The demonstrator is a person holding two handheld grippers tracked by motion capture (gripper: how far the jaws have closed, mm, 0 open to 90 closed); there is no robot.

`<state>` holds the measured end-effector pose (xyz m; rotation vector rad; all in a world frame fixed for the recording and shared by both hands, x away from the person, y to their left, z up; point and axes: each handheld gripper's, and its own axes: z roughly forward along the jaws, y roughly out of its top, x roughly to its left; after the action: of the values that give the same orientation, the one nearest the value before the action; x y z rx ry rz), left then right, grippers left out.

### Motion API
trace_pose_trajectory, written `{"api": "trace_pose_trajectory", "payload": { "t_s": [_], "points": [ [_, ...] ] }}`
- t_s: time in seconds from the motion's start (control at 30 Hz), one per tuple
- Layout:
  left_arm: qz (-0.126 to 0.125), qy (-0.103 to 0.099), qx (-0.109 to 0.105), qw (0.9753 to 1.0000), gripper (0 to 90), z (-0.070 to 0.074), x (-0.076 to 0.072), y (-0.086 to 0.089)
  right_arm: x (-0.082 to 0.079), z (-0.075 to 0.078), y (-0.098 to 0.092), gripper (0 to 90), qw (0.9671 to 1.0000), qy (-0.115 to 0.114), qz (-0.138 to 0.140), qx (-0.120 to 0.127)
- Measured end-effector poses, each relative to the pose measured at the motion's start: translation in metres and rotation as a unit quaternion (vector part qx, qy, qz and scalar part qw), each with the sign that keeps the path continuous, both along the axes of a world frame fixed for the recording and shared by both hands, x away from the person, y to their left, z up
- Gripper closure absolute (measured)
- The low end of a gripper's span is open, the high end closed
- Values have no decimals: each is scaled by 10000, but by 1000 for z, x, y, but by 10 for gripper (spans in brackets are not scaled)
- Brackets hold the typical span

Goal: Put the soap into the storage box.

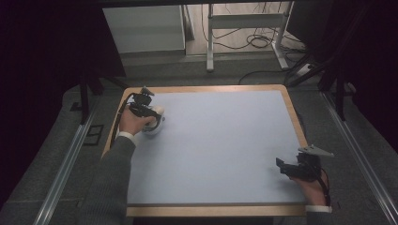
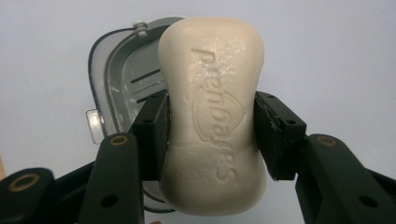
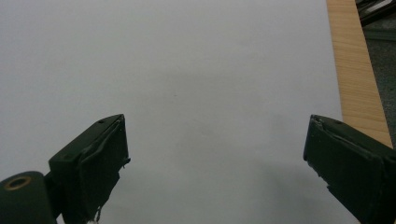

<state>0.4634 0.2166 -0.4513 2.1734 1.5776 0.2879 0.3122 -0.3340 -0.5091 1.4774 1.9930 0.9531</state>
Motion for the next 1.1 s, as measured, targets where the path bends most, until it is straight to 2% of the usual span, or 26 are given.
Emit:
{"api": "trace_pose_trajectory", "payload": {
  "t_s": [0.1, 0.17, 0.23, 0.37, 0.43, 0.47, 0.5, 0.57, 0.83, 1.0, 1.1],
  "points": [
    [116, -2, -13, 9999, 495, -5, 2, 1, 0, -1, 0, 61, 10000, 14, -6, -16],
    [105, 15, -11, 9999, 495, -6, 2, 1, 0, -1, 0, 62, 10000, 10, -11, -14],
    [117, 14, 89, 9999, 494, -8, 3, 1, 0, -1, 0, 62, 10000, 0, -11, -14],
    [213, -28, 51, 9998, 492, -12, 4, 2, 0, -1, 0, 61, 10000, 5, -7, -22],
    [235, -175, -67, 9995, 448, -10, 3, 4, 0, -1, 0, 61, 10000, 5, -10, -17],
    [235, -175, -67, 9995, 414, -10, 3, 4, 0, -1, 0, 61, 10000, 6, -17, -13],
    [218, -236, -166, 9993, 394, -7, 2, 4, 0, -1, 0, 61, 10000, 2, -11, -18],
    [217, -284, -178, 9992, 375, -6, 1, 4, 0, -1, 0, 62, 10000, 6, -10, -27],
    [-27, -412, -326, 9986, 316, -1, -7, -1, 0, 0, 1, 62, 10000, -9, 5, -26],
    [-180, -524, -451, 9974, 297, 4, -12, -5, 0, 0, 0, 62, 10000, -7, -15, -23],
    [-380, -663, -488, 9959, 283, 11, -22, -8, 0, 0, 0, 62, 10000, -12, -19, -13]
  ]
}}
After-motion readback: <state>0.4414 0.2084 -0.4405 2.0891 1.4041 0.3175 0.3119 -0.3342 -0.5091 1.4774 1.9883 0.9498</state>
